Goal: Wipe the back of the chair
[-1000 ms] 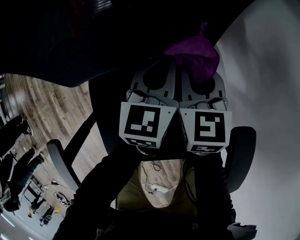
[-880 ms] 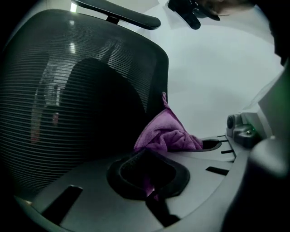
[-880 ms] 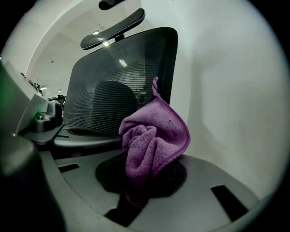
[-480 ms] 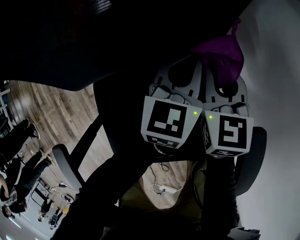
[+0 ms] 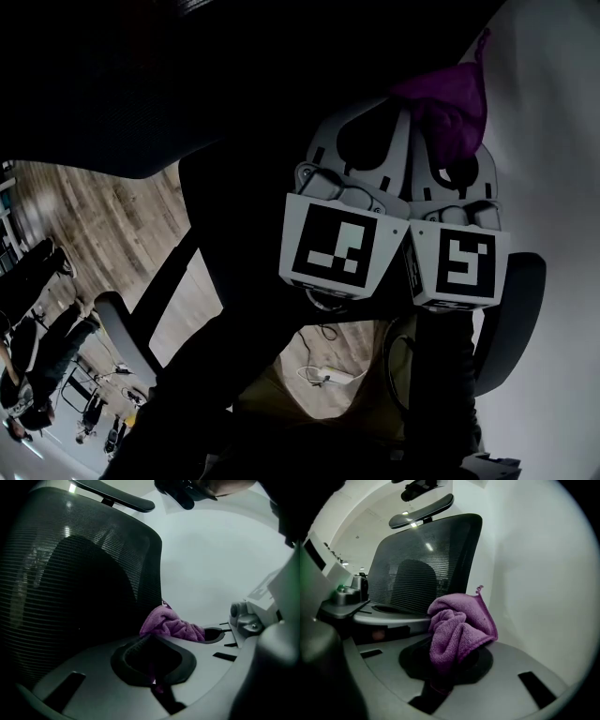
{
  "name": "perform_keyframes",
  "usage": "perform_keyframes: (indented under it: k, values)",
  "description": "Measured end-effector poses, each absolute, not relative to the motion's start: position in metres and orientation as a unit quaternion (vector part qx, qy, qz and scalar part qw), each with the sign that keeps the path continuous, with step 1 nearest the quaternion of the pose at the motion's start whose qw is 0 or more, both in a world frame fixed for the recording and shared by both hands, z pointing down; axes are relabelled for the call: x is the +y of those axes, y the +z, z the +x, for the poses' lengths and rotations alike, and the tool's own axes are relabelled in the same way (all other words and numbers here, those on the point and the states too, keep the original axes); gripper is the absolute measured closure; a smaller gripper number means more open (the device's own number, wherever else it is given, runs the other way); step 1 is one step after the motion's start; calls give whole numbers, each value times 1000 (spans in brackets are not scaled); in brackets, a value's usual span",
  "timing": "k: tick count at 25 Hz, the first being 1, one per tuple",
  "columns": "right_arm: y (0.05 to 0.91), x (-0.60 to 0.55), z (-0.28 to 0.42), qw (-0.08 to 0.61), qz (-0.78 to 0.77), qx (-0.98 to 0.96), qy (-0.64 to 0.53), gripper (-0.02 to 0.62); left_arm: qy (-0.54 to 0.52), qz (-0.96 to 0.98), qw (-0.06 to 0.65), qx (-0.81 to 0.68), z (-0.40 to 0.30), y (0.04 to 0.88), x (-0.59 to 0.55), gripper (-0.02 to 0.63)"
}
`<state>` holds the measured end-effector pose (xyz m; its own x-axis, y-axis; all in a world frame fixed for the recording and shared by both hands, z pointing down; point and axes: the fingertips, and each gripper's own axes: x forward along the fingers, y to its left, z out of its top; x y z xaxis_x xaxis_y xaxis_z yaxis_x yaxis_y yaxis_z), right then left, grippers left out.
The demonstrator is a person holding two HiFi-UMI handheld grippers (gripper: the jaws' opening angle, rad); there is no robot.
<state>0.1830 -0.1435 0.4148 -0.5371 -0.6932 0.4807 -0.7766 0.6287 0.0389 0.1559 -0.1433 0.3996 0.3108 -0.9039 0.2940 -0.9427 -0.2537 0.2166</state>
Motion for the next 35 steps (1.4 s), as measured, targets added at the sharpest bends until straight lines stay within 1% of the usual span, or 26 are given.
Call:
perform_keyframes:
  k: [7, 19, 35]
  values:
    - [439, -130, 175, 233, 411, -876, 99, 533, 43, 791, 163, -589, 149, 414, -133, 606]
    - [434, -132, 163, 249, 390, -884, 65, 532, 23, 775, 188, -603, 136, 416, -131, 606]
    - [424, -117, 104, 263, 333, -905, 36, 534, 28, 740, 196, -643, 78, 411, -111, 604]
